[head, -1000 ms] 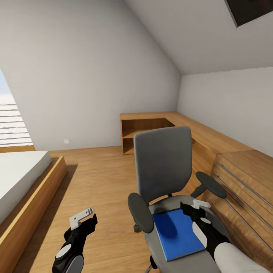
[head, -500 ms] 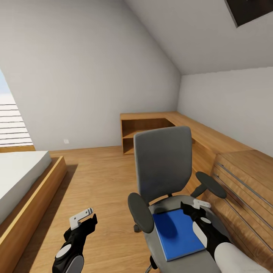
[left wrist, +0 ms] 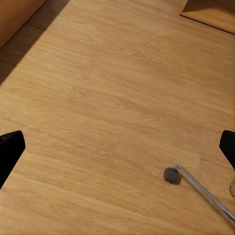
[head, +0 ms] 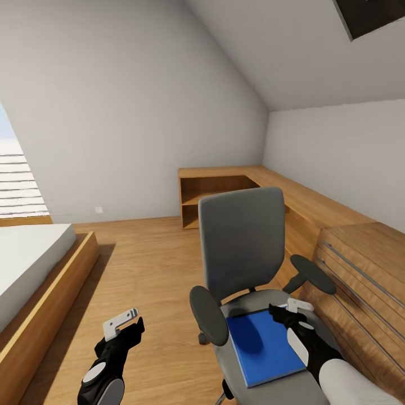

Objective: In the bedroom, organize the workspace by keeping the computer under the desk, ensuring the monitor is on the desk, placing the keyboard on the desk next to the monitor, placing the mouse on the desk next to the keyboard, moving the folder from the swivel chair onto the desk next to the mouse, stacking the notebook on top of the folder with the pen on top of the notebook, and positioning the swivel chair next to the desk.

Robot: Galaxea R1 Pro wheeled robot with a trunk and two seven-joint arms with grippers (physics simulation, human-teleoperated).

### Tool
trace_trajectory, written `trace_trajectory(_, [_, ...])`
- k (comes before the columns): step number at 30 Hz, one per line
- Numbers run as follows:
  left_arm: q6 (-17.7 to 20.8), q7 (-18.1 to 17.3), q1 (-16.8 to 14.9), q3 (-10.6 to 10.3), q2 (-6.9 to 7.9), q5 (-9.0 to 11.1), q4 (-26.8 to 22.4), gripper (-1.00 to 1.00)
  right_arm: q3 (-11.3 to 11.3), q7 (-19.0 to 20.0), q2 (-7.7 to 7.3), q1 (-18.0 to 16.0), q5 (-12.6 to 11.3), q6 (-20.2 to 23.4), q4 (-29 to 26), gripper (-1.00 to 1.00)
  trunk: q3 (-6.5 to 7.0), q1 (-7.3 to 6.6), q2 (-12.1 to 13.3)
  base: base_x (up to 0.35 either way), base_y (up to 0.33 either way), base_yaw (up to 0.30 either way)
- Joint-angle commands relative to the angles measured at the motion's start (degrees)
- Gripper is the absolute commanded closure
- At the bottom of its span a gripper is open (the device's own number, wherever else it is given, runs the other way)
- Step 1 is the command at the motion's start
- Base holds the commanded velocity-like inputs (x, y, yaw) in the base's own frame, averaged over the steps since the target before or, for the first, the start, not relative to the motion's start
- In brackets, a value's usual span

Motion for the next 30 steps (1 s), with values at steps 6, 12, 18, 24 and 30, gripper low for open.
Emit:
trace_trajectory(6, [0.2,0.4,-0.06,-0.12,0.06,0.28,-0.22,-1.0,0.04,-0.19,-0.01,-0.31,-0.36,1.04,-0.07,-1.0,-0.06,-0.01,-0.03,0.0,0.0,0.0])
trace_trajectory(12, [0.2,0.39,-0.06,-0.15,0.06,0.28,-0.25,-1.0,0.03,-0.19,0.0,-0.35,-0.36,1.17,-0.07,-1.0,-0.24,0.21,-0.43,0.0,0.0,0.0])
trace_trajectory(18, [0.2,0.39,-0.06,-0.2,0.06,0.29,-0.27,-1.0,0.02,-0.19,0.0,-0.36,-0.36,1.21,-0.07,-1.0,-1.13,1.31,-2.43,0.0,0.0,0.0])
trace_trajectory(24, [0.2,0.39,-0.06,-0.13,0.06,0.29,-0.26,-1.0,0.01,-0.19,0.0,-0.36,-0.36,1.21,-0.07,-1.0,-1.13,1.31,-2.43,0.0,0.0,0.0])
trace_trajectory(30, [0.2,0.39,-0.06,-0.12,0.06,0.29,-0.19,-1.0,0.02,-0.19,0.01,-0.36,-0.36,1.21,-0.07,-1.0,-1.13,1.31,-2.43,-0.014,0.0,0.0])
